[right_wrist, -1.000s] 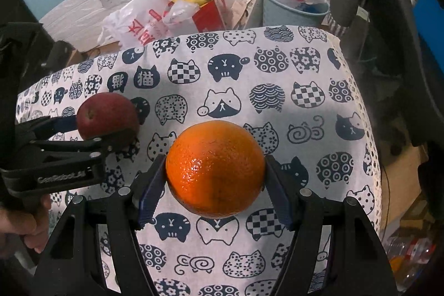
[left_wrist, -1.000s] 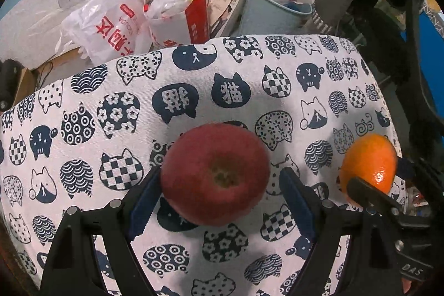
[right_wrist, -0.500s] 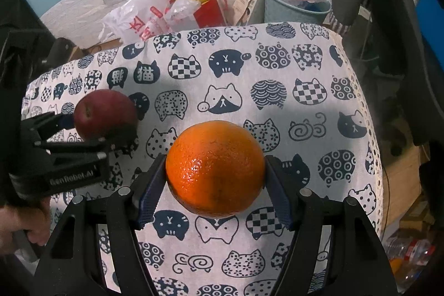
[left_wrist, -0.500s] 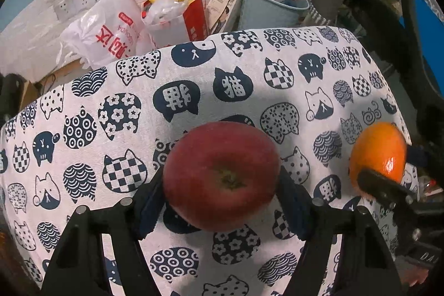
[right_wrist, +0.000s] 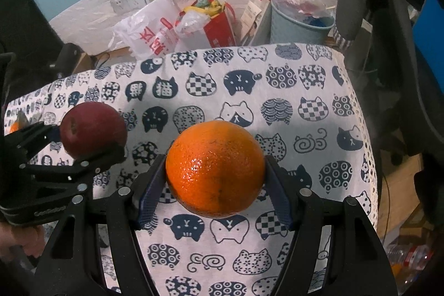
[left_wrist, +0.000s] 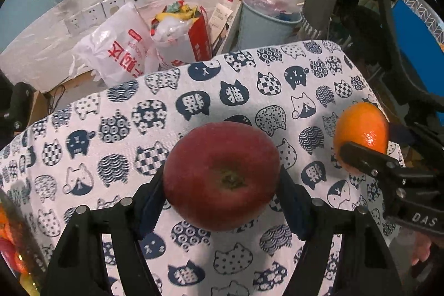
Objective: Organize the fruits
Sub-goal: 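Carry the red apple in left tool to the glass bowl while right tool carries the orange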
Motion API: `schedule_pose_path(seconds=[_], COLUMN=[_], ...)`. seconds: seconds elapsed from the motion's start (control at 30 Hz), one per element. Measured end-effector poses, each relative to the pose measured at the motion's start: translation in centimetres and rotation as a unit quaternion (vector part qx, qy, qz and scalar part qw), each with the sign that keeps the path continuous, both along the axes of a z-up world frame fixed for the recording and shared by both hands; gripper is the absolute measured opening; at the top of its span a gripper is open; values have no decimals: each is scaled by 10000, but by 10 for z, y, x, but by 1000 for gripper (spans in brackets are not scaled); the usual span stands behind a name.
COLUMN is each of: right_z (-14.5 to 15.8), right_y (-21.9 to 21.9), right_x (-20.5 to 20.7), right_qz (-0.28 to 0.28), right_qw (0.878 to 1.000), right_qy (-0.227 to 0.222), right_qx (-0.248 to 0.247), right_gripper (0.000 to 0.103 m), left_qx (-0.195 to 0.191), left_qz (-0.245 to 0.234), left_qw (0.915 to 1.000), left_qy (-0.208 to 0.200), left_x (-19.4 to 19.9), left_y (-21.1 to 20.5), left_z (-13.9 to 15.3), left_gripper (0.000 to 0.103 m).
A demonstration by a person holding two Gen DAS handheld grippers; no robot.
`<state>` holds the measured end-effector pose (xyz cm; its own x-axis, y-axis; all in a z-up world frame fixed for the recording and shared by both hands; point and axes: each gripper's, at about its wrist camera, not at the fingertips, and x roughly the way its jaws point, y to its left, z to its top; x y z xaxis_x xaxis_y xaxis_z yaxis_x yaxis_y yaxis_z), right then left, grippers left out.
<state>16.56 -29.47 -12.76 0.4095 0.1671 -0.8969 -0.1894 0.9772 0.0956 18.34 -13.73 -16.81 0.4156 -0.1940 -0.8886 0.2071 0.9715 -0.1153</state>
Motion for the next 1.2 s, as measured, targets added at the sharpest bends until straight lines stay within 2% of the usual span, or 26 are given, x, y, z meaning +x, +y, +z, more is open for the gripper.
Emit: schedule_pose_path(seconds=[0.57, 0.87, 1.2], right_z=[41, 61, 69], right_y=[38, 76, 121], right_x=[-15, -23, -31], right_qz=[367, 713, 1052], right_qw=[9986, 9958, 9924], right_qy=[-364, -522, -538], right_qx=[150, 252, 355], right_gripper=[69, 69, 69], left_qx=[-48, -33, -52], left_qz=[144, 349, 720], left_qw=[9992, 9982, 9956], left_qy=[-369, -492, -599], left_x=[-45, -71, -97], left_y=[43, 75, 124], left_z=[55, 70, 82], left_gripper=[76, 76, 76])
